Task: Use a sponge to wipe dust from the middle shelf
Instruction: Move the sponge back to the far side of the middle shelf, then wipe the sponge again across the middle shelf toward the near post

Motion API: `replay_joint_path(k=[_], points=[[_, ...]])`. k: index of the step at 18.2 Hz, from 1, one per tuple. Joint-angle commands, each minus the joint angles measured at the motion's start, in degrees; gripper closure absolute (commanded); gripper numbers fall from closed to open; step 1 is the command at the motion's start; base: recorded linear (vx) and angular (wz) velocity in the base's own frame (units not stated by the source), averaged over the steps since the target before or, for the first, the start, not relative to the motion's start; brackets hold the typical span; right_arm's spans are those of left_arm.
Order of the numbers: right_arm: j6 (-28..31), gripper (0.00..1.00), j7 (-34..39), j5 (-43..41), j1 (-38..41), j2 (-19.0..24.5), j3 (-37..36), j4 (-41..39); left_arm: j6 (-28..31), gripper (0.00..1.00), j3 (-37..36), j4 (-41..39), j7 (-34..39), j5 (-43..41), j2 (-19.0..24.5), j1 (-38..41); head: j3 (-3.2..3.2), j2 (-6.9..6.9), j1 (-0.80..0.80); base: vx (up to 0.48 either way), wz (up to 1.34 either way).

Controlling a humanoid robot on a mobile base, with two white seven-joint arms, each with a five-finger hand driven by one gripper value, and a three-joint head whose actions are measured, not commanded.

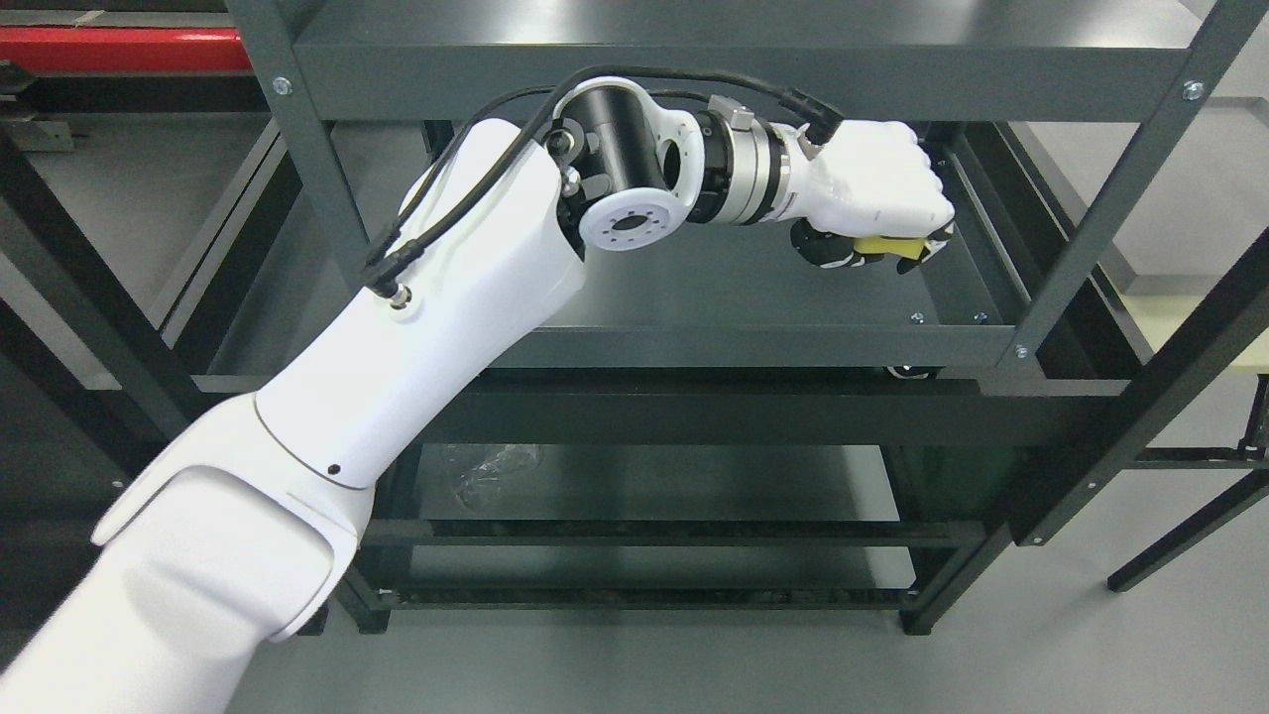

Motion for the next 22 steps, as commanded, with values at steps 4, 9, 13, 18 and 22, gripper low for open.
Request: replay_joint_path(k=[4, 9, 13, 18, 22], points=[[4.19, 0.00, -0.27, 0.00, 0.00, -1.00, 0.00, -1.00, -5.96, 0.88, 29.70, -14.45, -6.43, -0.88, 5.70, 10.16, 0.00, 0.00, 0.00, 0.000, 0.00], [4.19, 0.00, -0.27, 0.00, 0.00, -1.00, 0.00, -1.00, -12.65, 0.88, 43.68, -17.97, -10.55, -0.36, 7.99, 11.92, 0.00, 0.00, 0.00, 0.000, 0.00], [4.19, 0.00, -0.27, 0.00, 0.00, -1.00, 0.00, -1.00, -14.85, 0.88, 51.86, -18.33, -12.23, 1.66, 11.67, 15.69, 0.00, 0.00, 0.00, 0.000, 0.00], [4.19, 0.00, -0.28, 0.00, 0.00, -1.00, 0.00, -1.00, -14.85, 0.88, 60.82, -18.24, -12.14, 8.95, 20.63, 23.68, 0.00, 0.00, 0.00, 0.000, 0.00], [4.19, 0.00, -0.36, 0.00, 0.00, -1.00, 0.00, -1.00, -14.85, 0.88, 63.04, -18.41, -11.88, 15.44, 20.57, 26.87, 0.00, 0.00, 0.00, 0.000, 0.00]])
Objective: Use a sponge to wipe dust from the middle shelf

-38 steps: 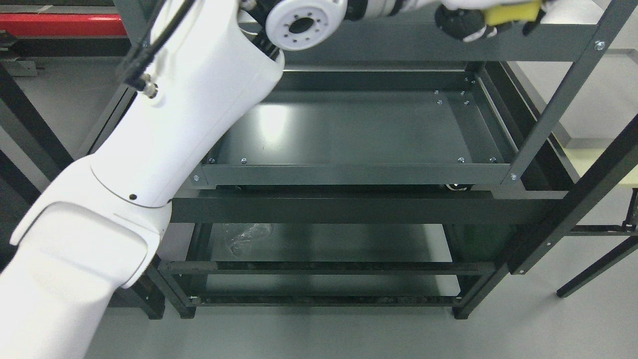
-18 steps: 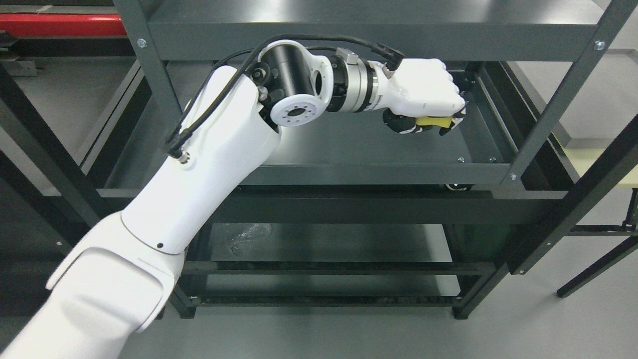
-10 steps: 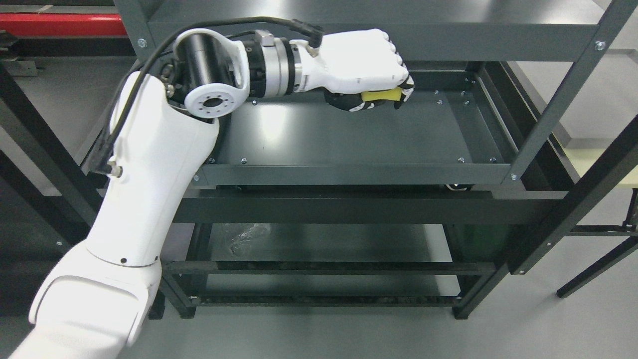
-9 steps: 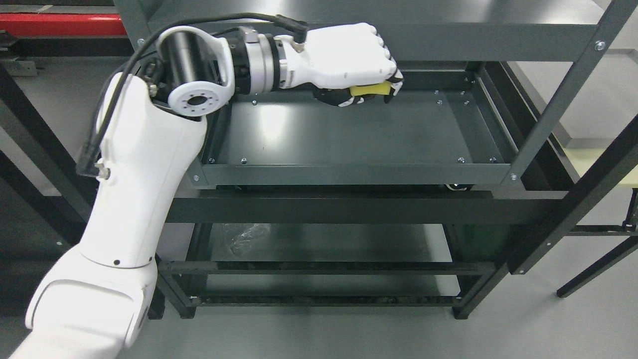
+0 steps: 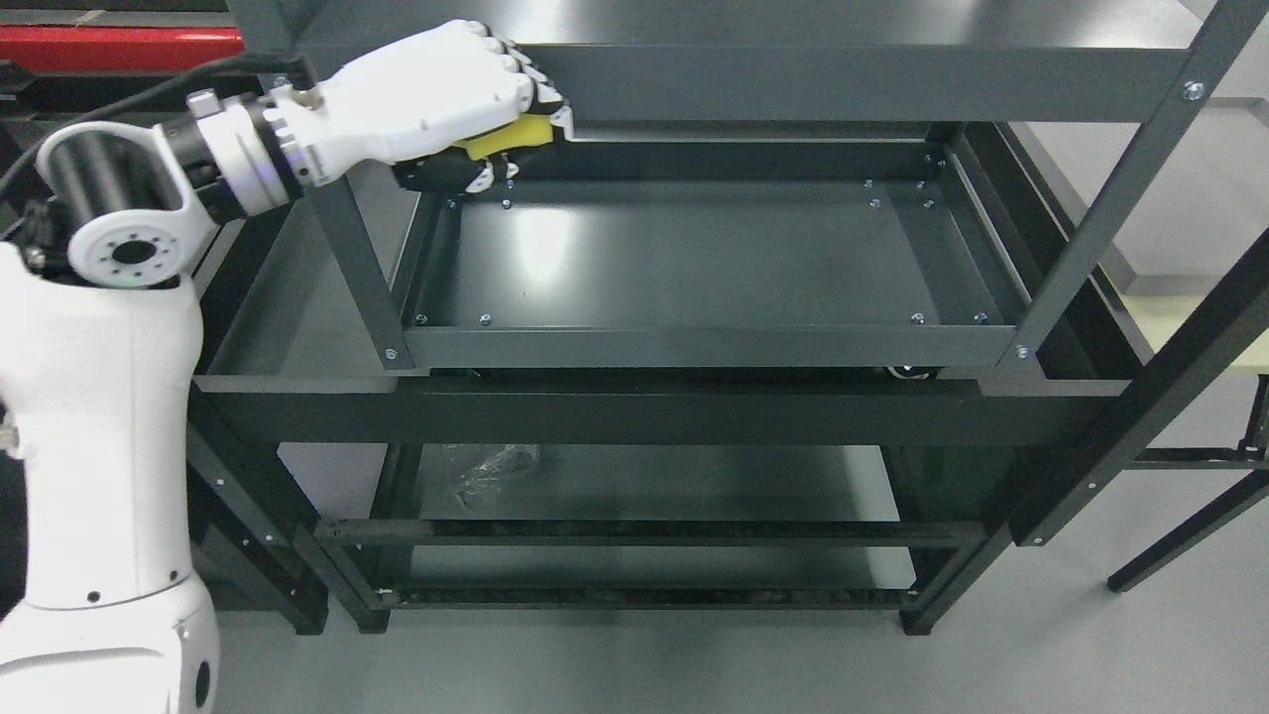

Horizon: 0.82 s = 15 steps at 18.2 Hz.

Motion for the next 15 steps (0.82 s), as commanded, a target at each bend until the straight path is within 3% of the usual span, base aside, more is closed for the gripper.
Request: replay_joint_path(k=[1, 4, 7, 9, 15], points=[[4.19, 0.00, 0.04, 0.00, 0.00, -1.00, 0.00, -1.00, -0.02, 0.88, 16.52, -3.01, 0.15, 10.85, 5.10, 5.19, 0.00, 0.00, 0.00, 0.000, 0.00], [4.19, 0.00, 0.04, 0.00, 0.00, -1.00, 0.00, -1.00, -0.02, 0.88, 16.43, -4.06, 0.32, 19.29, -1.83, 4.75, 0.00, 0.00, 0.00, 0.000, 0.00], [4.19, 0.00, 0.04, 0.00, 0.00, -1.00, 0.00, -1.00, -0.02, 0.88, 15.21, -4.06, 0.32, 26.95, -12.99, 5.71, 0.00, 0.00, 0.00, 0.000, 0.00], [4.28, 0.00, -0.04, 0.00, 0.00, -1.00, 0.00, -1.00, -0.02, 0.88, 10.66, -4.06, 1.37, 29.68, -12.99, 7.73, 0.00, 0.00, 0.00, 0.000, 0.00], [4.19, 0.00, 0.04, 0.00, 0.00, -1.00, 0.00, -1.00, -0.02, 0.88, -15.08, -2.75, 17.88, 34.79, -12.99, 17.65, 0.00, 0.00, 0.00, 0.000, 0.00]])
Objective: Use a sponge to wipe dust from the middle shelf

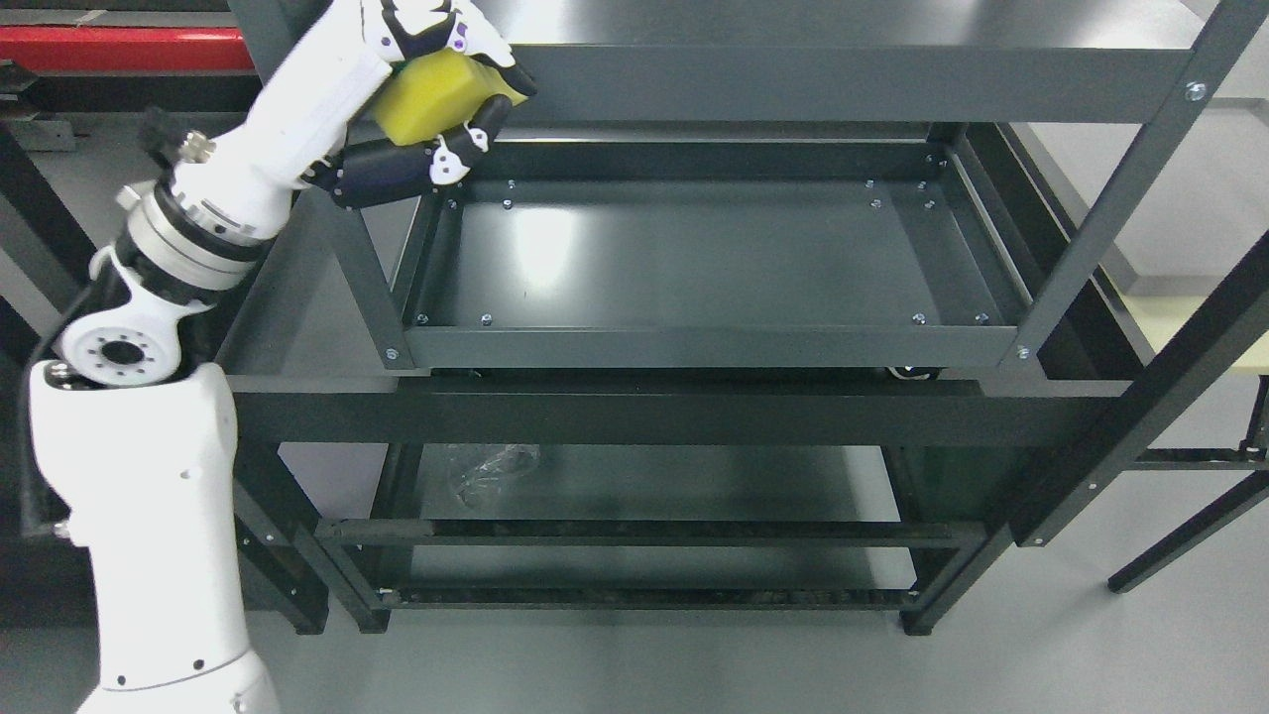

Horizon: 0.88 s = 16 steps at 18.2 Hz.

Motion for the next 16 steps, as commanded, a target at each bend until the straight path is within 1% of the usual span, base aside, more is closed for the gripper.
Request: replay_joint_path(k=[1, 2, 3, 4, 5, 9, 10, 13, 15, 16], points=[[4.19, 0.00, 0.05, 0.00, 0.00, -1.00, 0.00, -1.00, -0.01, 0.88, -22.11, 0.33, 8.78, 5.44, -4.93, 9.63, 0.00, 0.00, 0.00, 0.000, 0.00], [4.19, 0.00, 0.05, 0.00, 0.00, -1.00, 0.00, -1.00, 0.42, 0.88, -24.32, 0.42, 11.16, 5.44, -4.93, 11.39, 0.00, 0.00, 0.00, 0.000, 0.00], [4.19, 0.00, 0.05, 0.00, 0.00, -1.00, 0.00, -1.00, 2.95, 0.87, -26.86, 0.50, 14.84, 5.61, -4.93, 14.11, 0.00, 0.00, 0.00, 0.000, 0.00], [4.19, 0.00, -0.04, 0.00, 0.00, -1.00, 0.00, -1.00, 5.93, 0.87, -27.84, 0.42, 18.35, 5.70, -4.93, 16.40, 0.00, 0.00, 0.00, 0.000, 0.00], [4.19, 0.00, 0.05, 0.00, 0.00, -1.00, 0.00, -1.00, 9.01, 0.87, -28.03, 0.42, 21.87, 5.70, -4.93, 18.86, 0.00, 0.00, 0.00, 0.000, 0.00], [4.19, 0.00, 0.05, 0.00, 0.00, -1.00, 0.00, -1.00, 17.81, 0.88, -26.11, 0.07, 31.11, 5.70, -4.93, 24.85, 0.00, 0.00, 0.00, 0.000, 0.00], [4.19, 0.00, 0.05, 0.00, 0.00, -1.00, 0.00, -1.00, 20.70, 0.88, -24.27, -0.28, 32.26, 5.79, -4.93, 26.25, 0.00, 0.00, 0.00, 0.000, 0.00], [4.19, 0.00, 0.05, 0.00, 0.00, -1.00, 0.00, -1.00, 27.47, 0.88, -18.29, -1.25, 32.54, 6.23, -4.93, 27.58, 0.00, 0.00, 0.00, 0.000, 0.00], [4.19, 0.00, -0.04, 0.00, 0.00, -1.00, 0.00, -1.00, 32.74, 0.88, -15.21, -5.01, 32.63, 6.40, -4.93, 29.07, 0.00, 0.00, 0.00, 0.000, 0.00], [4.19, 0.00, -0.04, 0.00, 0.00, -1.00, 0.00, -1.00, 34.08, 0.88, -13.81, -7.12, 32.63, 7.10, -4.93, 29.51, 0.00, 0.00, 0.00, 0.000, 0.00]])
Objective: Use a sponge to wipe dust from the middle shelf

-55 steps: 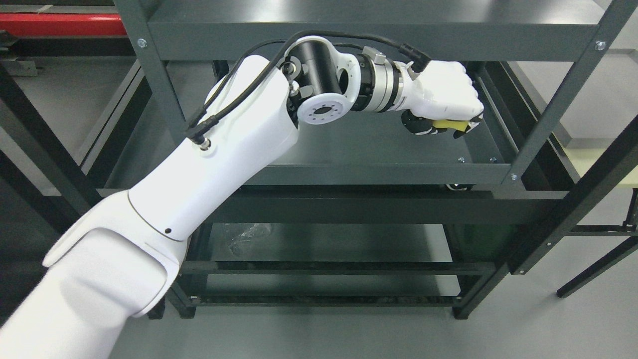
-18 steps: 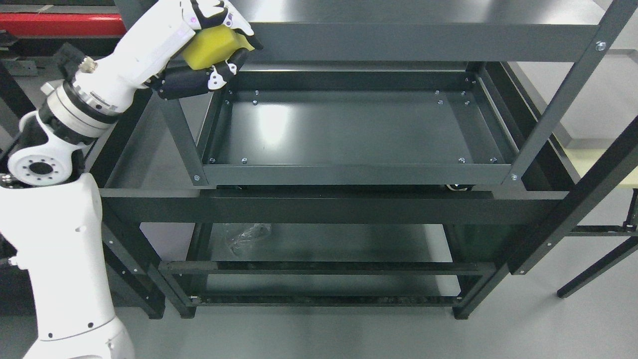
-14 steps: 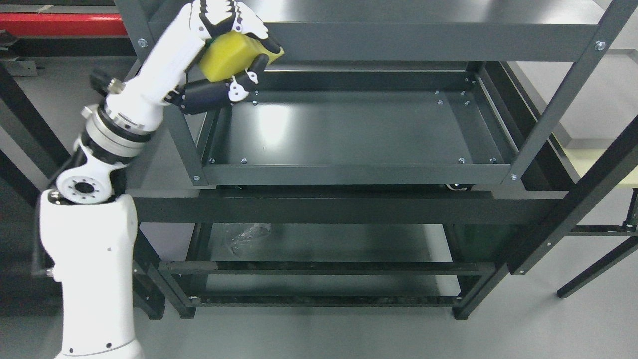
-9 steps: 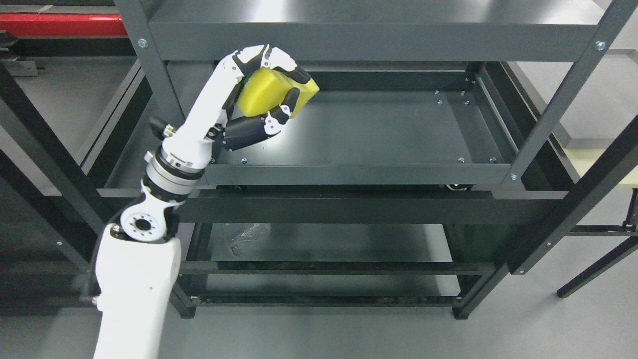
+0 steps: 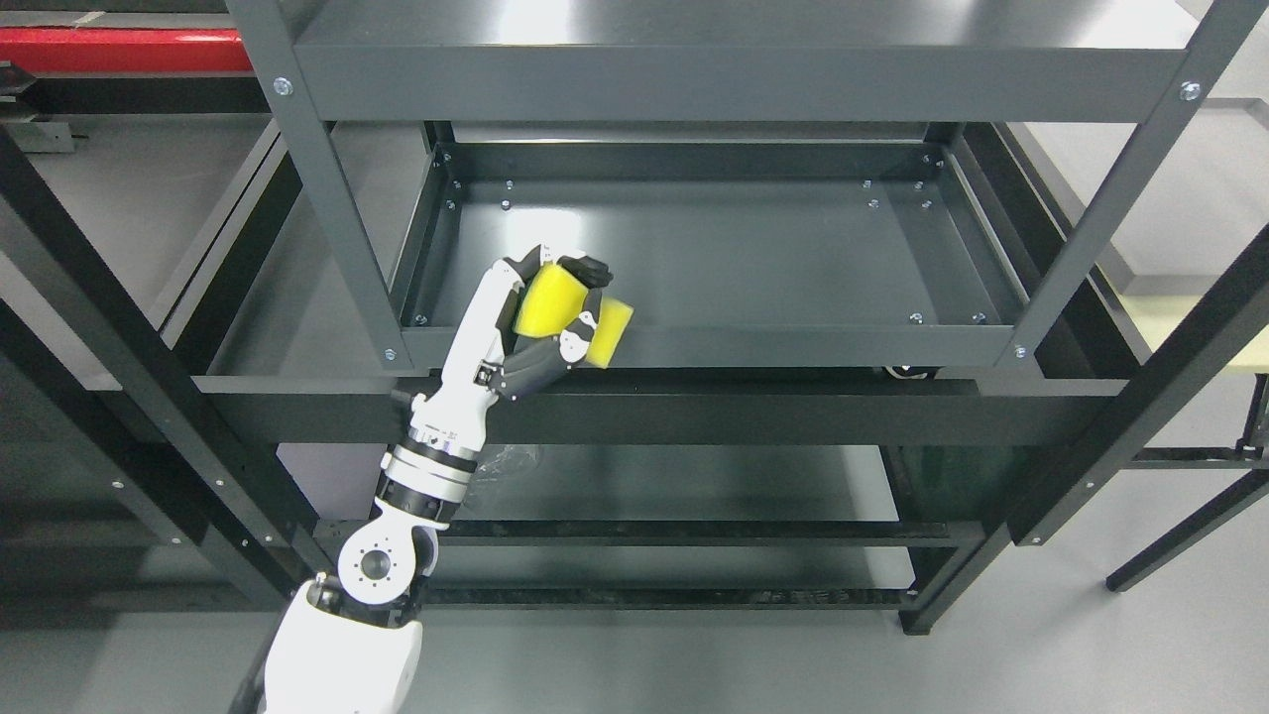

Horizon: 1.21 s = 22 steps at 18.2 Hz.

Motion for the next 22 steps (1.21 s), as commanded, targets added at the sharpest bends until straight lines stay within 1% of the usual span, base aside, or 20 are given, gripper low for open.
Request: replay_joint_path(k=[1, 5, 7, 11, 15, 18, 22], points=[[4.19, 0.00, 0.05, 0.00, 0.00, -1.00, 0.00, -1.00, 6.57, 0.88, 5.56, -8.24, 0.52, 1.31, -0.13, 4.91, 0.00, 0.00, 0.00, 0.000, 0.00], [4.19, 0.00, 0.05, 0.00, 0.00, -1.00, 0.00, -1.00, 11.14, 0.88, 12.32, -12.65, 0.52, 1.59, -0.13, 6.14, 0.00, 0.00, 0.00, -0.002, -0.01], [4.19, 0.00, -0.04, 0.00, 0.00, -1.00, 0.00, -1.00, 11.32, 0.88, 14.01, -13.00, 0.52, 1.59, -0.13, 7.46, 0.00, 0.00, 0.00, 0.000, 0.00], [4.19, 0.00, -0.04, 0.00, 0.00, -1.00, 0.00, -1.00, 10.36, 0.88, 15.06, -13.88, 0.52, 1.59, -0.13, 9.22, 0.00, 0.00, 0.00, 0.007, -0.01], [4.19, 0.00, -0.04, 0.00, 0.00, -1.00, 0.00, -1.00, 6.84, 0.88, 14.19, -13.97, 0.35, 1.59, -0.13, 10.97, 0.00, 0.00, 0.00, 0.000, 0.00], [4.28, 0.00, 0.05, 0.00, 0.00, -1.00, 0.00, -1.00, 6.66, 0.88, 13.84, -13.88, 0.35, 1.68, -0.13, 12.74, 0.00, 0.00, 0.00, -0.004, 0.03], [4.19, 0.00, 0.05, 0.00, 0.00, -1.00, 0.00, -1.00, 6.75, 0.88, 13.84, -13.80, 0.17, 1.68, -0.13, 13.09, 0.00, 0.00, 0.00, 0.003, -0.01]])
